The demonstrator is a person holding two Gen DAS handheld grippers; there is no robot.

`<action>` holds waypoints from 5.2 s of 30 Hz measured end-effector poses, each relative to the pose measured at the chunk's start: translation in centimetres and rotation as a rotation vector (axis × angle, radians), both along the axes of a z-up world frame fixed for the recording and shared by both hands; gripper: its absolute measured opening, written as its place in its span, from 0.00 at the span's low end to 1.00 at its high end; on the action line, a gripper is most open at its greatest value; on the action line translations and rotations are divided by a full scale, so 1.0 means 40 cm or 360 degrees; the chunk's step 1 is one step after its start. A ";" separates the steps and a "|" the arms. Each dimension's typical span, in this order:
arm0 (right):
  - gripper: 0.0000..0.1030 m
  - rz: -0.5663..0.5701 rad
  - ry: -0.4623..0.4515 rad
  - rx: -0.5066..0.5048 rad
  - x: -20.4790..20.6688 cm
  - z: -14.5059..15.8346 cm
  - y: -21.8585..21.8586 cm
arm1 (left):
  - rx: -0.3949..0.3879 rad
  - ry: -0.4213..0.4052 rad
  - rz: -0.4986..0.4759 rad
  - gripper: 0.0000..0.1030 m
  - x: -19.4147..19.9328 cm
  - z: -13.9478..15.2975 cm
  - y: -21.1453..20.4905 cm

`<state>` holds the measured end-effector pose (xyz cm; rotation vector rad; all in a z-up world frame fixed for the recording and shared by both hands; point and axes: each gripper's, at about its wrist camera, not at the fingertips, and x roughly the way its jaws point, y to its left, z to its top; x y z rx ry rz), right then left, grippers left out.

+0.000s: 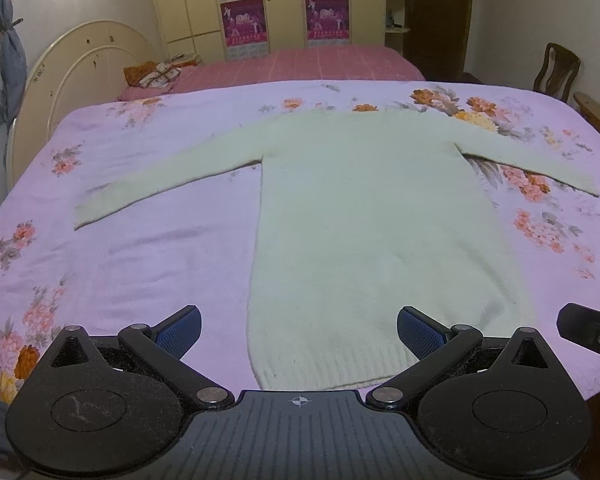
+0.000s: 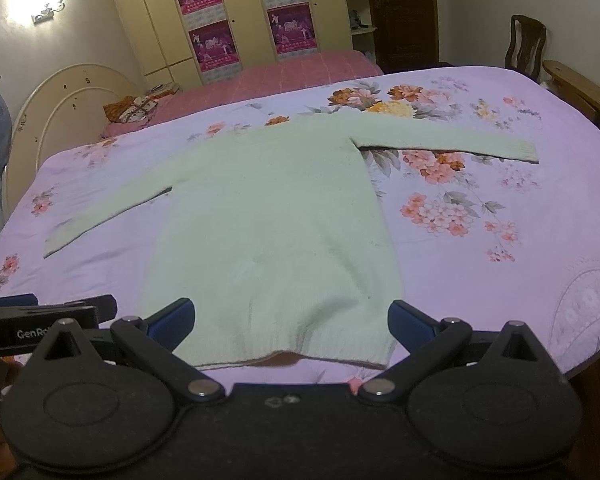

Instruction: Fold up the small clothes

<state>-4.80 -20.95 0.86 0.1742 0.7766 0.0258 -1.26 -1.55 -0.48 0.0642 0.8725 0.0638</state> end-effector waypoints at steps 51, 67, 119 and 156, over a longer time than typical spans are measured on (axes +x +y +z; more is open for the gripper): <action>0.64 -0.0907 0.0225 0.0216 0.707 -0.333 -0.799 | 0.0078 0.0160 -0.0109 1.00 0.943 -0.314 -0.411; 0.05 -0.1004 0.0018 0.0162 0.794 -0.338 -0.899 | 0.0145 0.0188 -0.0045 1.00 1.025 -0.360 -0.427; 0.54 -0.0155 0.0001 0.0108 0.902 -0.303 -0.303 | -0.0442 -0.0058 -0.0341 0.63 1.018 -0.388 -0.187; 0.12 -0.0147 0.0116 -0.0001 0.959 -0.372 -0.311 | -0.0451 -0.0281 0.0227 0.89 0.900 -0.385 0.174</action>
